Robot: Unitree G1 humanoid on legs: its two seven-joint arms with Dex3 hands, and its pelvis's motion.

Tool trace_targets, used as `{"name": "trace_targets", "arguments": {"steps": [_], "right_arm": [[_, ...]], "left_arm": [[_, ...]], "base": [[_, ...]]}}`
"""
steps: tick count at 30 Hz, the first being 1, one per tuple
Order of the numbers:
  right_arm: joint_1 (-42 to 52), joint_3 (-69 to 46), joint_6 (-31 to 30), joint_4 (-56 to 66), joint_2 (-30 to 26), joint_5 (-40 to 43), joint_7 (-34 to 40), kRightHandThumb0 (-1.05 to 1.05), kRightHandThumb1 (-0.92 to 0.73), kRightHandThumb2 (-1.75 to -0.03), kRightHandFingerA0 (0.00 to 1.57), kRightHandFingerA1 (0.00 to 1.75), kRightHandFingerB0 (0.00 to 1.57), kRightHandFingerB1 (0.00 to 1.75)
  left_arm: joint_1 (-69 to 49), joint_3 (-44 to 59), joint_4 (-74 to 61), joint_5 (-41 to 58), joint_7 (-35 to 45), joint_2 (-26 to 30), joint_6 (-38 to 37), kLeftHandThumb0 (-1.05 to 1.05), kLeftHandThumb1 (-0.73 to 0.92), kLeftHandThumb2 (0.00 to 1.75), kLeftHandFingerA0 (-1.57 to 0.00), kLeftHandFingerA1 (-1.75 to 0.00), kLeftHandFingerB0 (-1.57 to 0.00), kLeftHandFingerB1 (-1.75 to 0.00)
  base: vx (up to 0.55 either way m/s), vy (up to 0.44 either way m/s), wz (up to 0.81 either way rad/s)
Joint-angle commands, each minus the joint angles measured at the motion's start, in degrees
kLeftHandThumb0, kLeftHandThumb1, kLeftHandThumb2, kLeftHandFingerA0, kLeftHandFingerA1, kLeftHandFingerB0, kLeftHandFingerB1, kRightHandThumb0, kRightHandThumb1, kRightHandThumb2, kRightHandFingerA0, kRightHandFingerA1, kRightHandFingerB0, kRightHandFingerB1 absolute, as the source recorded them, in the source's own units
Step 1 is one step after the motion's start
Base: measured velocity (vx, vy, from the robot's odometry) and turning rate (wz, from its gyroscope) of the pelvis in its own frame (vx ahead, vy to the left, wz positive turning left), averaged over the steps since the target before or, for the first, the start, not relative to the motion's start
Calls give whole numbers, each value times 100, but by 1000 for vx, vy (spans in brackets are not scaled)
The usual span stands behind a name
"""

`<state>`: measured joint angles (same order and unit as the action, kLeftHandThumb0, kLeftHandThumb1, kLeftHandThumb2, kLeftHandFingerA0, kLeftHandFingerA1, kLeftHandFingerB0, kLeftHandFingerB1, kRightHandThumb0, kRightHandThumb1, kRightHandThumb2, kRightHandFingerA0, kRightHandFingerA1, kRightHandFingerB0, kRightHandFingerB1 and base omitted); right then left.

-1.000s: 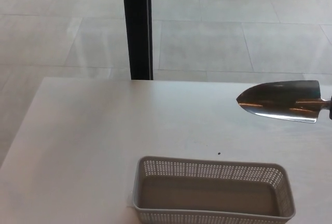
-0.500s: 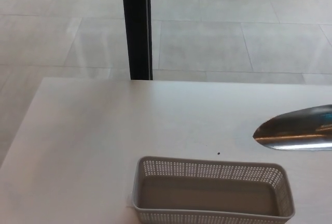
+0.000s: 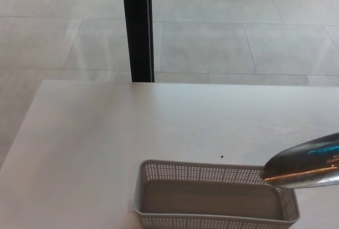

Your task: A garden tool is kept on the righthand side and a container is kept on the lefthand side on a desk infront of the robot. the robot uses its right hand to pick up the garden tool and makes a scooping motion inside the container

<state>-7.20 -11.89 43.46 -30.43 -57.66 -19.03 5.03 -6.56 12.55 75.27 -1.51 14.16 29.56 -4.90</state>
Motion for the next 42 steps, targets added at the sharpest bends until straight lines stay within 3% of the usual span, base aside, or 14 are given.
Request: {"name": "trace_targets", "arguments": {"steps": [1,7,9,10,12,13,16,17,25,29,33,36,38,42], "right_arm": [[-15,-225,206,108,69,296,-75,-20,-55,-110,82,175,71,158],[154,-351,-68,519,-14,153,-302,-23,-57,-109,81,175,70,155],[277,-378,-247,664,-112,-62,-346,-15,-58,-104,92,173,70,151],[315,-397,-314,723,-111,-126,-324,-19,-56,-101,78,174,69,154],[339,-394,-429,822,-127,-321,-249,-18,-55,-101,78,174,70,150],[383,-406,-415,838,-134,-401,-197,-18,-56,-100,78,172,71,148],[366,-337,-792,1043,-88,-619,-242,-19,-55,-101,93,175,65,153],[349,-289,-975,1142,-54,-661,-330,-23,-54,-103,82,175,69,158],[381,-99,-2108,1680,20,-1014,-811,-29,-57,-105,87,175,69,163],[475,-85,-2220,1835,95,-1165,-709,-32,-59,-97,90,175,74,156],[599,-24,-2474,2432,249,-1165,-921,-31,-57,-108,87,175,68,164],[699,9,-2614,2840,297,-1295,-1014,-26,-58,-100,84,175,62,168],[755,124,-2533,3154,334,-1405,-1048,-22,-57,-83,80,175,63,158],[853,249,-2661,3556,468,-1593,-1119,-21,-54,-88,85,175,76,133]], "left_arm": [[-9,59,38,69,-75,98,143,-64,2,106,-91,-101,-83,-93],[-38,-25,21,-15,12,113,40,-74,10,111,-94,-105,-82,-93],[-48,-42,-4,-14,-29,112,61,-69,5,110,-86,-102,-79,-93],[-58,-39,-4,-3,-22,111,59,-75,9,112,-96,-108,-81,-94],[-69,4,-4,51,40,112,62,-66,2,113,-85,-104,-78,-94],[-101,24,2,71,19,96,91,-73,8,111,-97,-107,-81,-94],[-126,36,-25,77,37,100,34,-71,1,108,-91,-103,-85,-94],[-127,62,-29,100,13,94,37,-70,0,107,-93,-103,-86,-94],[-75,-82,-42,-12,71,105,46,-72,2,107,-90,-103,-81,-93],[-88,-80,-24,2,60,93,24,-62,5,108,-84,-100,-76,-90],[-54,-111,-1,-28,33,95,4,-75,5,105,-93,-100,-83,-92],[-72,-66,-28,42,84,91,7,-73,3,106,-93,-101,-84,-92],[-39,-70,-11,42,99,68,77,-71,2,106,-94,-101,-83,-93],[-30,-90,-15,13,9,40,60,-73,3,107,-91,-102,-81,-93]], "base": [[0,0,0],[0,0,0],[0,0,0],[0,0,0],[0,0,0],[0,0,0],[0,0,0],[0,0,0],[0,0,0],[0,0,0],[0,0,0],[0,0,0],[0,0,0],[0,0,0]]}}
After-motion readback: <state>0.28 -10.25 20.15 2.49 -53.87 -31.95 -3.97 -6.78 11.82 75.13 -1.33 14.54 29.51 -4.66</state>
